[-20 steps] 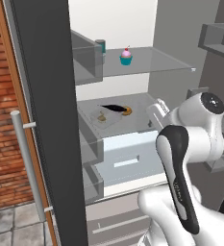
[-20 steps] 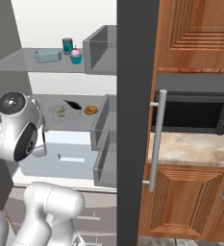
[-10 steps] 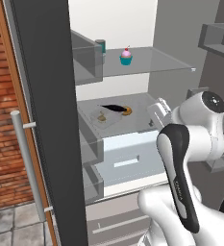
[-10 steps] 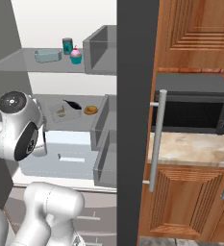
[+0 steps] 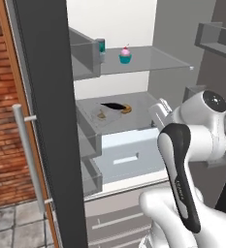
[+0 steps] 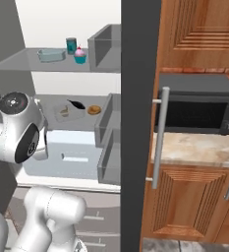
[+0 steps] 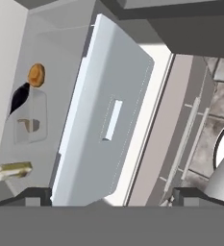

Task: Place the tupperware on the second highest shelf of the fridge. Make space for the tupperware among the existing items by rearranging them on the shelves if needed. Close the fridge door when finished.

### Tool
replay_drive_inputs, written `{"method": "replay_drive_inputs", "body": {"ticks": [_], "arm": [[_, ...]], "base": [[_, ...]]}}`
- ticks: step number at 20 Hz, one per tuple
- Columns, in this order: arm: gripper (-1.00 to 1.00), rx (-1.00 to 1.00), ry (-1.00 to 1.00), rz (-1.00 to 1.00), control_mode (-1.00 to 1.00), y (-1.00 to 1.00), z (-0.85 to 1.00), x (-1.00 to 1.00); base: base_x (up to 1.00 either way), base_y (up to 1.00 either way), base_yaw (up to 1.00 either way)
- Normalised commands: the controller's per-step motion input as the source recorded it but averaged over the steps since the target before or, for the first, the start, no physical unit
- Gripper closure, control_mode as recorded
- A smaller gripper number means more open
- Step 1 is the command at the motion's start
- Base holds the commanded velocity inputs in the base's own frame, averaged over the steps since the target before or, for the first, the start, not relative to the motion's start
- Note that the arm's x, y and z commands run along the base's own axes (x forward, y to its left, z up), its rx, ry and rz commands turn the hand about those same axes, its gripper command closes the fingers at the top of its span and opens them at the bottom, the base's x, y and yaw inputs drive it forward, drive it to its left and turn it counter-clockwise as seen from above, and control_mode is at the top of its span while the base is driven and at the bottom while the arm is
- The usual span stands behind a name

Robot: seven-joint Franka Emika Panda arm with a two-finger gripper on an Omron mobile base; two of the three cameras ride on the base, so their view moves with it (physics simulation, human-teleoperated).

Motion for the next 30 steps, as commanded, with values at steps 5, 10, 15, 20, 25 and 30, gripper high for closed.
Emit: {"method": "replay_drive_inputs", "body": {"ticks": [5,10,15,20,25,30], "arm": [[-1.0,0.0,0.0,0.0,1.0,0.0,0.0,0.0],[-1.0,0.0,0.0,0.0,1.0,0.0,0.0,0.0],[-1.0,0.0,0.0,0.0,1.0,0.0,0.0,0.0],[-1.0,0.0,0.0,0.0,1.0,0.0,0.0,0.0],[-1.0,0.0,0.0,0.0,1.0,0.0,0.0,0.0],[-1.0,0.0,0.0,0.0,1.0,0.0,0.0,0.0]], "base": [[-0.54,0.0,0.08],[-0.49,0.0,0.12],[-0.48,0.0,0.16],[-0.39,0.0,0.17],[-0.27,-0.02,0.14],[-0.18,-0.01,0.1]]}}
